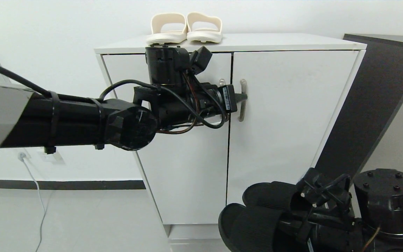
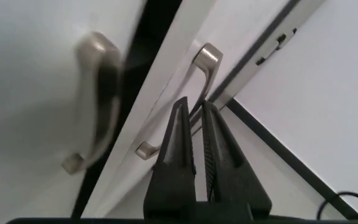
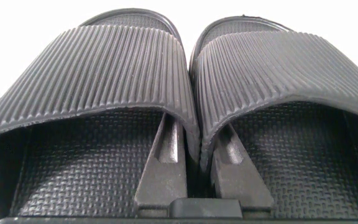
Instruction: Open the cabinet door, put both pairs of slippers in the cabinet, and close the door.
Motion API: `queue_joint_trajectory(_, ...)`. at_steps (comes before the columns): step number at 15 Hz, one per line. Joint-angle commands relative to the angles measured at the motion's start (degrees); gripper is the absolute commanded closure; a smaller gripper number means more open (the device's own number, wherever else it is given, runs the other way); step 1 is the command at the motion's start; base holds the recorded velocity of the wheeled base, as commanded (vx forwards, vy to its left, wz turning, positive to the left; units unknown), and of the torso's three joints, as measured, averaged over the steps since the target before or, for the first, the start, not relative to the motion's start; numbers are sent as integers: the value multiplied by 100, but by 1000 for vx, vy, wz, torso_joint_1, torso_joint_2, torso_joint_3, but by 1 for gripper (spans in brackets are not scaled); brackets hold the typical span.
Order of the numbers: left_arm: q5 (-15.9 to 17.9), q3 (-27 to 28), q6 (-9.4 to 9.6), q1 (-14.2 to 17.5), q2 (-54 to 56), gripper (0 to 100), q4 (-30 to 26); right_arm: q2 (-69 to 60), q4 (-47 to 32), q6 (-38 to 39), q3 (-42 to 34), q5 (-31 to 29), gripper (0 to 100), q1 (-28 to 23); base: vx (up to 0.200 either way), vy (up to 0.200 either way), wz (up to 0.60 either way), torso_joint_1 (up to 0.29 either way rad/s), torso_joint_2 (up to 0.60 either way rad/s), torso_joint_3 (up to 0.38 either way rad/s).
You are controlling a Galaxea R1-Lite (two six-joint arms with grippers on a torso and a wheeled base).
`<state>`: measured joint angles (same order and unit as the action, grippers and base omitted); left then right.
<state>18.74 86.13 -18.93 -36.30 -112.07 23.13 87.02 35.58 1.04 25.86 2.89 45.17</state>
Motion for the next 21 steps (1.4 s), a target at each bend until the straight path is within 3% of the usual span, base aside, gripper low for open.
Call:
queue_joint_trajectory(1, -2, -166, -5, -79, 238, 100, -19, -36, 1, 2, -28, 63, 100, 10, 0, 0, 0, 0, 0, 0)
queue_joint_trajectory(10, -2, -1441, 47, -588, 1627, 100, -19, -299, 107, -7, -283, 520, 100, 168, 0, 0, 0, 0, 0, 0)
queue_joint_trajectory(13, -2, -1889, 118, -615, 1952, 100, -19, -370, 107, -25, -327, 713, 100, 177, 0, 0, 0, 0, 0, 0)
queue_joint_trajectory(16, 34, -1845, 100, -342, 1767, 100, -10, -405, 98, -68, -353, 704, 100, 335, 0, 0, 0, 0, 0, 0)
queue_joint_trajectory(21, -2, -790, 56, -334, 282, 100, 816, -378, 89, -68, -388, 652, 100, 484, 0, 0, 0, 0, 0, 0)
